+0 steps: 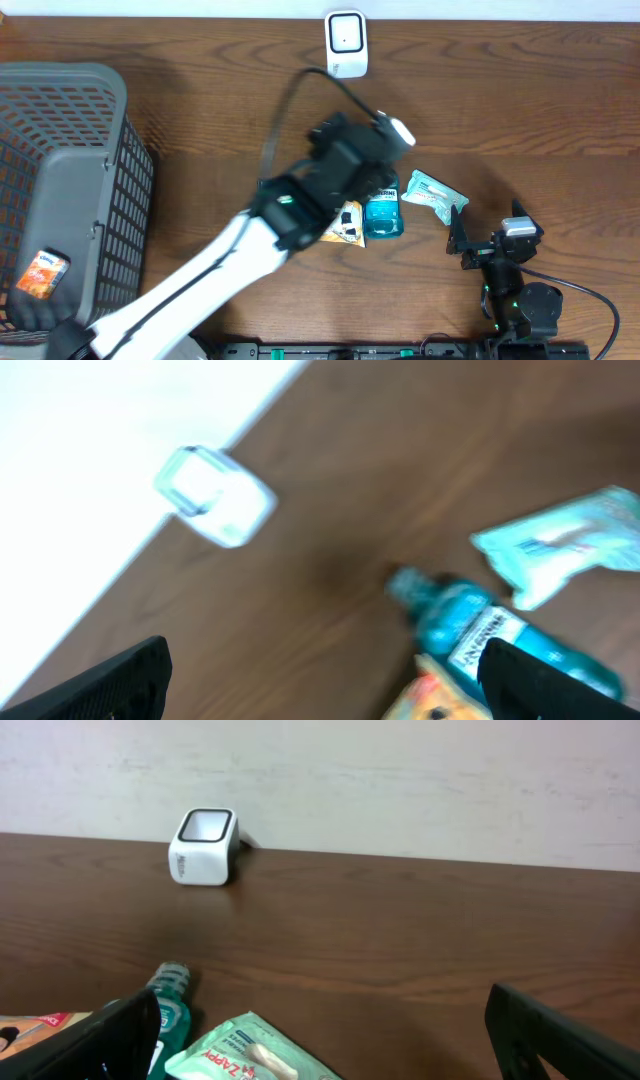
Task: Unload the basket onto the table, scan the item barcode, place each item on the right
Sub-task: 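Withdraw the left gripper back over the basket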
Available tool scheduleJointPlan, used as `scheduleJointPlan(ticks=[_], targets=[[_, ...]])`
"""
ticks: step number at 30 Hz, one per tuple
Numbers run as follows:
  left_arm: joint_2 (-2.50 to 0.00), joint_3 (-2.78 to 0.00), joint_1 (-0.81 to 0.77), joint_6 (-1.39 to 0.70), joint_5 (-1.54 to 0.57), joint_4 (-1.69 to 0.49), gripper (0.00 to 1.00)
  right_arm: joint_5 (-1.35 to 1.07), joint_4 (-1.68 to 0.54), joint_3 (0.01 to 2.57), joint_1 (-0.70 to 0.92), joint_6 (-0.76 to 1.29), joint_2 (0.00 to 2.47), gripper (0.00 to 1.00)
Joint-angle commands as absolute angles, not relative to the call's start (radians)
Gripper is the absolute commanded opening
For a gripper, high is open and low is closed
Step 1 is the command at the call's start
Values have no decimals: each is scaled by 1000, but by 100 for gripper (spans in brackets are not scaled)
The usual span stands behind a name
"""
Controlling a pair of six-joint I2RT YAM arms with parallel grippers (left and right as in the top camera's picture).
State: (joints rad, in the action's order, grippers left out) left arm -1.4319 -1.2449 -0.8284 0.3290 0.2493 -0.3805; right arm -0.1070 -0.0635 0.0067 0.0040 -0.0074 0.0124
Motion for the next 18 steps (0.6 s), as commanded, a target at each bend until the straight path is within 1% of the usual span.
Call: scheduleJointPlan(ticks=[1, 6, 9, 12, 15, 18], targets=[[-1298, -1259, -751, 271, 316, -421, 98, -103, -68, 6, 6, 6, 9, 99], [-1106, -1259, -643, 255, 315, -466, 98, -103, -68, 6, 6, 6, 9, 99], [-978, -1259, -555, 189, 316, -462, 98, -103, -68, 6, 6, 6, 9, 99], [-908, -1259, -475, 157, 315, -447, 98, -103, -68, 6, 6, 6, 9, 99], [-871, -1269, -390, 155, 260, -451, 98, -103, -68, 6, 6, 6, 9, 99], [-872, -1293, -315, 155, 153, -490, 98, -103, -68, 6, 6, 6, 9, 99]])
